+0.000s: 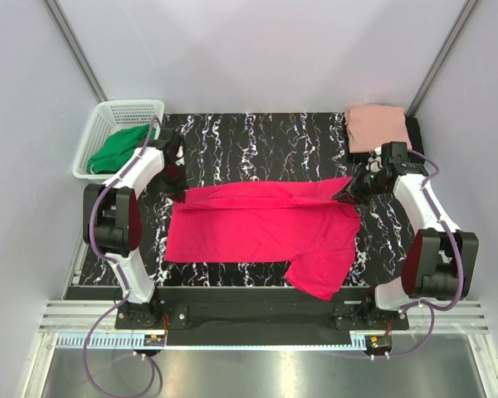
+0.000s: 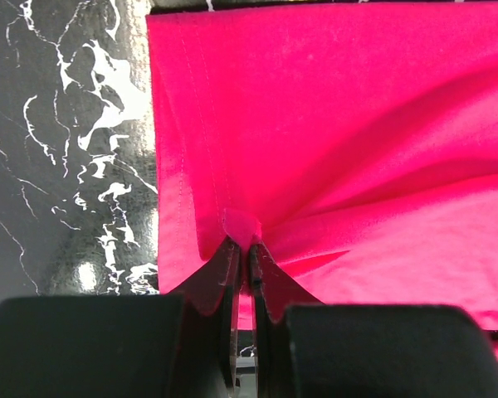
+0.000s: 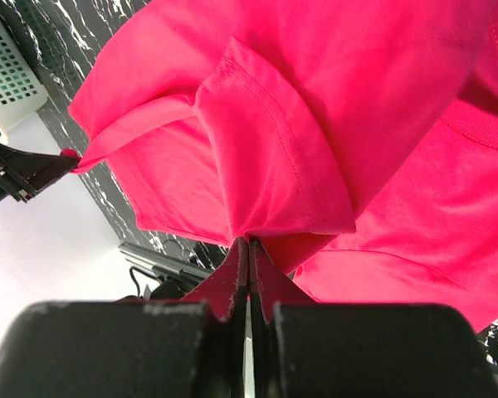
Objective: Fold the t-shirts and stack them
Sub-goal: Fold the tshirt
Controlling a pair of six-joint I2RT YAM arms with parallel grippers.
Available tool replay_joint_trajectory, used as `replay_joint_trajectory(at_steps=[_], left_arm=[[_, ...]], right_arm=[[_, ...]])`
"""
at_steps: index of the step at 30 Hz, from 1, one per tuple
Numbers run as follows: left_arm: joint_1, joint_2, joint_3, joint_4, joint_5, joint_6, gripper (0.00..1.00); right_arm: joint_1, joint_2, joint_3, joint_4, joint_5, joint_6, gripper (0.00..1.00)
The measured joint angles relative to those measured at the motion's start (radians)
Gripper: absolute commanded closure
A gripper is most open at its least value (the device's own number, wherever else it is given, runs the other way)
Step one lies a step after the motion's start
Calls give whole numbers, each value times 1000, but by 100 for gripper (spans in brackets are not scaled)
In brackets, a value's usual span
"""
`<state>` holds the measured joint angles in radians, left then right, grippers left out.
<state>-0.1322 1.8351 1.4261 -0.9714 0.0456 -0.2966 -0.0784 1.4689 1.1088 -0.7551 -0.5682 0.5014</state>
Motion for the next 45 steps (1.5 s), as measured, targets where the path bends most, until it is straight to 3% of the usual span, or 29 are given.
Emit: replay_joint_trajectory(at_steps=[5,12,22,45], left_arm=[[0,0,27,-8,-17,-26,100],[1,0,173,0,-96,-63,100],[44,32,276,-1,-182,-72,100],[61,153,364,-4,-134,-32,100]], right_arm=[[0,10,27,-17,3,-8,100],[0,74,219,8,43,-3,100],[-3,156,345,34,88,3,100],[-7,282,553,55,89,3,100]])
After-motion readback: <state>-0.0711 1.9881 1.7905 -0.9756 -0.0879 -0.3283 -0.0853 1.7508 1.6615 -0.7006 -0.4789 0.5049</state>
